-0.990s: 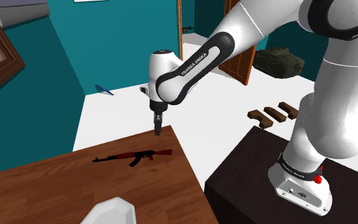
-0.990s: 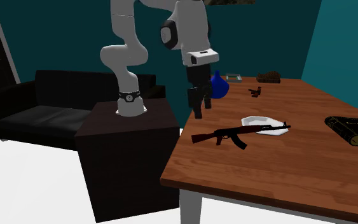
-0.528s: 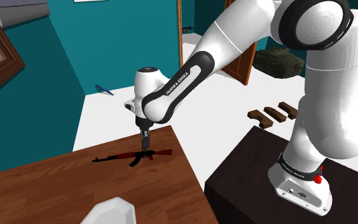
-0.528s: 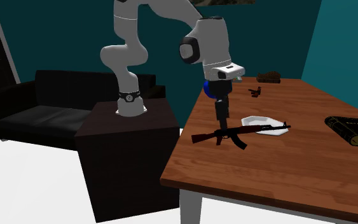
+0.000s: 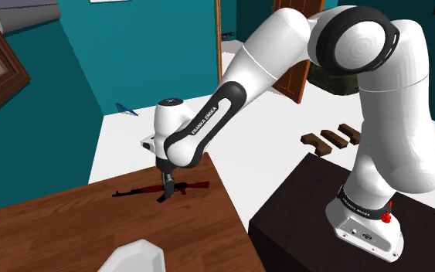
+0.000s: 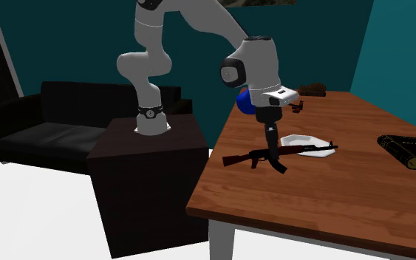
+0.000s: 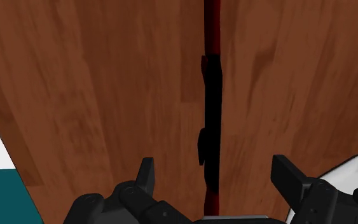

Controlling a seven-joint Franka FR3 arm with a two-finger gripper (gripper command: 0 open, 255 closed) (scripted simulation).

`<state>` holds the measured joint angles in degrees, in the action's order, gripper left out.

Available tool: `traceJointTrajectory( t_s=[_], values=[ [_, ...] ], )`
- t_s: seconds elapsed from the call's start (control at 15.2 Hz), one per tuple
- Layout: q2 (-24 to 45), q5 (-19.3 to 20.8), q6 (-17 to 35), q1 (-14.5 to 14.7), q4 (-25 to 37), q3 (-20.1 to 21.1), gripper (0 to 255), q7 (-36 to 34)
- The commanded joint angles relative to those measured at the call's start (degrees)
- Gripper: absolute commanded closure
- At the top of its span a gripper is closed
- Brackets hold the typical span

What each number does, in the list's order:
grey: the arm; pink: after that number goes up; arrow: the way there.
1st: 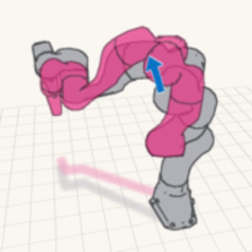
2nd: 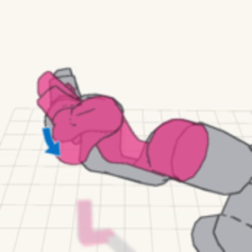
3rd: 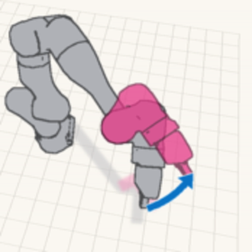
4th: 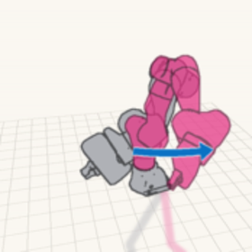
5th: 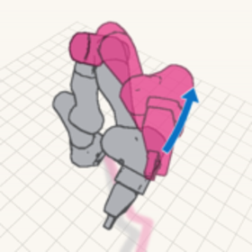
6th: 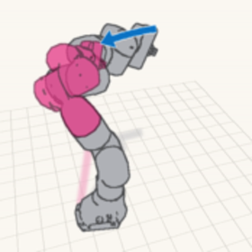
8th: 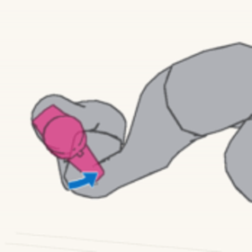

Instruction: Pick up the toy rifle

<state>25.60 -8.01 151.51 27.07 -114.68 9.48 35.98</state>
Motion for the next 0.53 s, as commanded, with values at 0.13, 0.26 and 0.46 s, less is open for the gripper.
traceJointTrajectory(
  t_s=[0.13,0.26,0.46],
  values=[
    [1.98,0.01,2.05,0.07,-0.07,-0.02,0,0.30],
    [2.04,0.04,2.10,0.16,-0.04,-0.03,255,0.20],
    [2.08,0.07,2.07,0.20,0.02,-0.04,255,0.14]
  ],
)
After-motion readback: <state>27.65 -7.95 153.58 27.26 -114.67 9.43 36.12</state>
